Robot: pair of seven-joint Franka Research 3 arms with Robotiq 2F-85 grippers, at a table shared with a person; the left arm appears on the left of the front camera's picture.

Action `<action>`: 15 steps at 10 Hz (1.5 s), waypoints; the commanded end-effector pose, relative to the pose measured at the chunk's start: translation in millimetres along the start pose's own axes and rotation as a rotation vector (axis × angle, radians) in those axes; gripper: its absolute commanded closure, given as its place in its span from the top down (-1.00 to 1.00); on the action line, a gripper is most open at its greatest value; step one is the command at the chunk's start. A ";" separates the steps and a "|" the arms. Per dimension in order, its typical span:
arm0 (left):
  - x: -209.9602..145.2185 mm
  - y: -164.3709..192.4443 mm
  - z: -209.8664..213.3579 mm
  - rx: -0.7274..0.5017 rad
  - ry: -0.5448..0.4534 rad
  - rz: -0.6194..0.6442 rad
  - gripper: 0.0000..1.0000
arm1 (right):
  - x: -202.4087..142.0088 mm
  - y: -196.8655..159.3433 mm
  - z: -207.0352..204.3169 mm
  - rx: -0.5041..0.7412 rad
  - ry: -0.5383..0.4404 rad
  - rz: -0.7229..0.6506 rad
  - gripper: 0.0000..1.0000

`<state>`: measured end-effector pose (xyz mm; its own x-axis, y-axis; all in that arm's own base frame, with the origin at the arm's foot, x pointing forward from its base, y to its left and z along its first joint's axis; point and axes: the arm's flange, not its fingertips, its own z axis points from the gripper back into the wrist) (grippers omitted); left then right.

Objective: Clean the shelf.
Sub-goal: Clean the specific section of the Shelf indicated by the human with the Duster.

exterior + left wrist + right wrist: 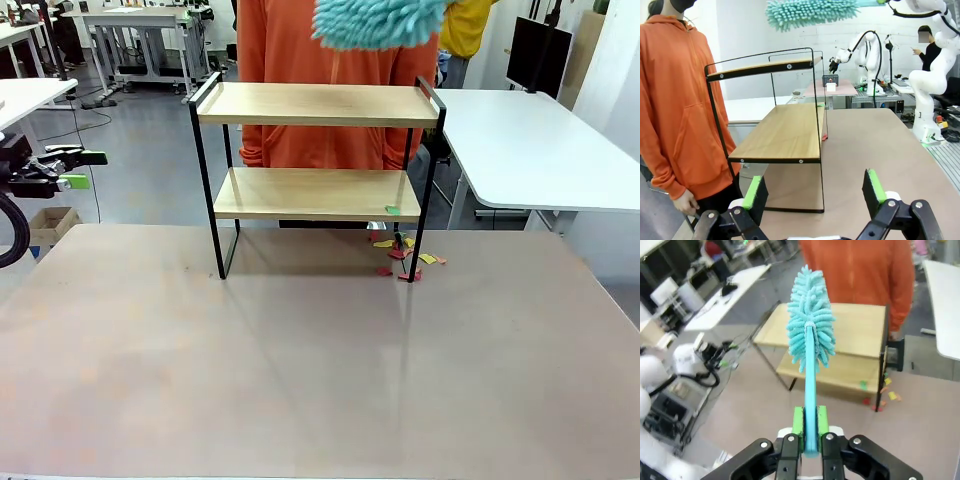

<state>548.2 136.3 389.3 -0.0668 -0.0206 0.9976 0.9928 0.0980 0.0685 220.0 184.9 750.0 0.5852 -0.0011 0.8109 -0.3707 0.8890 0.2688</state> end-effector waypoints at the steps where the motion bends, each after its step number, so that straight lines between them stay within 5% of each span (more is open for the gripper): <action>1: 1.6 -2.3 -0.3 -0.003 -0.008 -0.016 1.00 | -13.2 -11.2 13.9 0.110 0.117 0.121 -0.73; 5: 1.6 -2.3 -0.3 -0.003 -0.008 -0.016 1.00 | -45.0 -17.7 9.2 0.248 0.401 0.325 -0.73; 10: 1.6 -2.3 -0.3 -0.003 -0.008 -0.016 1.00 | -95.2 -60.9 -58.2 0.380 0.698 0.470 -0.73; 13: 1.6 -2.3 -0.3 -0.003 -0.008 -0.016 1.00 | -126.2 -83.8 -88.3 0.432 0.760 0.490 -0.73; 15: 1.6 -2.3 -0.3 -0.003 -0.008 -0.016 1.00 | -124.0 -90.8 -92.6 0.410 0.696 0.377 -0.73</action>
<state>548.2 136.3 389.2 -0.0666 -0.0205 0.9976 0.9928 0.0980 0.0683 244.0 151.7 571.4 0.5894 0.7269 0.3524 -0.8075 0.5175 0.2830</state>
